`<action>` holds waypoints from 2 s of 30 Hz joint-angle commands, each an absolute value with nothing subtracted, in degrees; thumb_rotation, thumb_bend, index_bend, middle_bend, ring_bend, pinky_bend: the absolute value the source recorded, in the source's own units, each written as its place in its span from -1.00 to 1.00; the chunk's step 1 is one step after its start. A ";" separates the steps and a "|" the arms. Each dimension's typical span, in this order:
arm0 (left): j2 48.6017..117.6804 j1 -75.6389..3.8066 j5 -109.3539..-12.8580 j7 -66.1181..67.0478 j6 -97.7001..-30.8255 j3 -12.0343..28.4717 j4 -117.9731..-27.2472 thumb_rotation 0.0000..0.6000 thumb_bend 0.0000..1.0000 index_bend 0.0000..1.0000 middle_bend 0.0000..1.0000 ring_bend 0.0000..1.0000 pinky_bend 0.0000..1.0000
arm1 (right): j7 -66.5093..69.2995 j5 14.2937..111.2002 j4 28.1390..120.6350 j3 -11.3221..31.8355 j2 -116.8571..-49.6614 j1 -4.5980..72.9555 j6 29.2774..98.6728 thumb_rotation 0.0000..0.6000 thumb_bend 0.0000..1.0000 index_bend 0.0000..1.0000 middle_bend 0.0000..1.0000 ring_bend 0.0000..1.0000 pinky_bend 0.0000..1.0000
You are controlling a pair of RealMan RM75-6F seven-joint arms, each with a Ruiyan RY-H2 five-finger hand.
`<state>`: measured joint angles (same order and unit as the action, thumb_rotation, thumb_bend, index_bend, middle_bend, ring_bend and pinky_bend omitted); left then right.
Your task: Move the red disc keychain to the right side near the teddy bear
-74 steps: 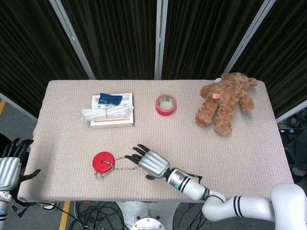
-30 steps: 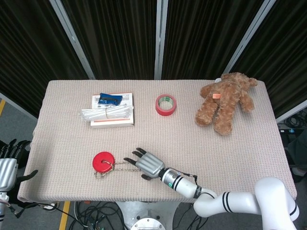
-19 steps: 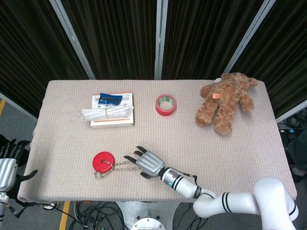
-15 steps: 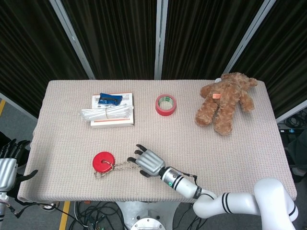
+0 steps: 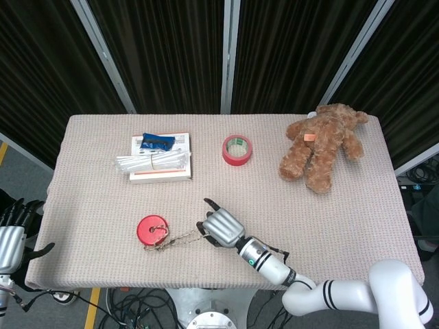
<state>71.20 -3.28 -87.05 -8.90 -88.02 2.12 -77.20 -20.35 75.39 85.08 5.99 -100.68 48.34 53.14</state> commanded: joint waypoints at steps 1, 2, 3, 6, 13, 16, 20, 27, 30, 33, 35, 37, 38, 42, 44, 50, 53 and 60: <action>71.19 -3.30 -87.08 -8.82 -87.97 2.08 -77.27 1.00 -0.97 -0.70 -0.72 -0.95 -0.76 | -19.62 76.45 86.55 5.10 -98.47 46.63 55.14 1.00 0.14 0.93 0.92 -0.04 -0.83; 71.20 -3.29 -87.12 -8.76 -87.96 2.04 -77.28 1.00 -0.97 -0.70 -0.72 -0.95 -0.76 | -19.27 77.04 87.33 4.70 -97.27 45.83 56.15 1.00 0.14 0.94 0.93 -0.04 -0.83; 71.18 -3.31 -87.14 -8.68 -87.97 2.05 -77.35 1.00 -0.97 -0.70 -0.72 -0.95 -0.76 | -18.91 77.48 87.99 4.37 -96.29 45.17 56.96 1.00 0.15 0.96 0.93 -0.04 -0.83; 71.21 -3.36 -87.13 -8.45 -87.86 2.05 -77.50 1.00 -0.97 -0.70 -0.72 -0.95 -0.76 | -17.66 78.84 90.62 3.19 -92.51 42.74 59.76 1.00 0.16 0.99 0.95 -0.04 -0.82; 71.38 -3.62 -87.40 -7.82 -87.72 2.02 -77.90 1.00 -0.97 -0.69 -0.72 -0.95 -0.76 | -15.51 80.25 95.71 0.14 -82.69 36.34 65.98 1.00 0.20 1.00 0.96 -0.04 -0.83; 71.33 -3.72 -87.48 -7.52 -87.61 1.99 -78.19 1.00 -0.97 -0.69 -0.72 -0.95 -0.76 | -13.84 79.74 95.86 -0.98 -78.99 33.35 68.24 1.00 0.21 1.00 0.96 -0.04 -0.82; 71.38 -3.72 -87.54 -7.14 -87.63 1.92 -78.38 1.00 -0.97 -0.69 -0.72 -0.95 -0.76 | -10.20 77.99 94.17 -2.09 -74.86 29.22 70.47 1.00 0.21 1.00 0.96 -0.04 -0.82; 71.03 -3.80 -87.49 -6.43 -87.55 1.95 -79.16 1.00 -0.97 -0.69 -0.72 -0.95 -0.76 | -0.61 76.33 89.09 -3.13 -70.02 22.25 74.26 1.00 0.23 1.00 0.96 -0.04 -0.82; 70.86 -3.93 -87.61 -6.08 -87.51 1.98 -79.53 1.00 -0.97 -0.69 -0.72 -0.95 -0.76 | 2.52 75.06 86.99 -2.61 -68.60 19.65 75.78 1.00 0.23 1.00 0.96 -0.04 -0.82; 70.79 -4.02 -87.73 -5.57 -87.49 1.96 -79.96 1.00 -0.97 -0.69 -0.72 -0.95 -0.76 | 5.15 73.46 84.95 -1.62 -67.09 17.55 76.72 1.00 0.23 1.00 0.96 -0.04 -0.82; 70.74 -4.10 -87.71 -5.23 -87.39 1.97 -80.29 1.00 -0.97 -0.69 -0.72 -0.95 -0.76 | 6.82 72.03 83.56 -0.57 -66.08 16.38 77.03 1.00 0.23 1.00 0.96 -0.04 -0.82; 70.76 -4.13 -87.72 -4.94 -87.33 1.93 -80.50 1.00 -0.97 -0.69 -0.72 -0.95 -0.76 | 8.13 70.75 82.48 0.42 -65.31 15.52 77.12 1.00 0.24 1.00 0.96 -0.04 -0.82; 70.78 -4.17 -87.73 -4.77 -87.28 1.92 -80.59 1.00 -0.97 -0.69 -0.72 -0.95 -0.76 | 8.86 69.92 81.82 1.07 -64.87 14.99 77.11 1.00 0.24 1.00 0.96 -0.04 -0.82; 70.80 -4.31 -87.77 -4.31 -87.11 1.91 -80.93 1.00 -0.97 -0.69 -0.72 -0.95 -0.76 | 10.50 67.83 80.14 2.86 -63.75 13.63 76.71 1.00 0.24 1.00 0.97 -0.04 -0.82; 70.84 -4.37 -87.73 -4.19 -87.00 1.90 -81.03 1.00 -0.97 -0.69 -0.72 -0.95 -0.76 | 11.09 67.01 79.52 3.62 -63.30 13.13 76.15 1.00 0.24 1.00 0.97 -0.04 -0.82; 70.61 -4.34 -87.63 -4.17 -87.11 1.95 -81.25 1.00 -0.97 -0.69 -0.72 -0.95 -0.76 | 11.97 64.71 77.72 5.80 -62.75 11.99 74.77 1.00 0.24 1.00 0.97 -0.04 -0.82; 70.58 -4.37 -87.73 -4.15 -87.11 1.91 -81.28 1.00 -0.97 -0.69 -0.72 -0.95 -0.76 | 12.17 64.51 77.29 6.58 -62.78 11.75 74.18 1.00 0.24 1.00 0.97 -0.04 -0.83; 70.68 -4.59 -87.76 -3.86 -86.96 1.98 -81.50 1.00 -0.97 -0.69 -0.72 -0.95 -0.76 | 11.00 68.83 80.32 8.52 -63.79 13.88 74.71 1.00 0.24 1.00 0.97 -0.04 -0.83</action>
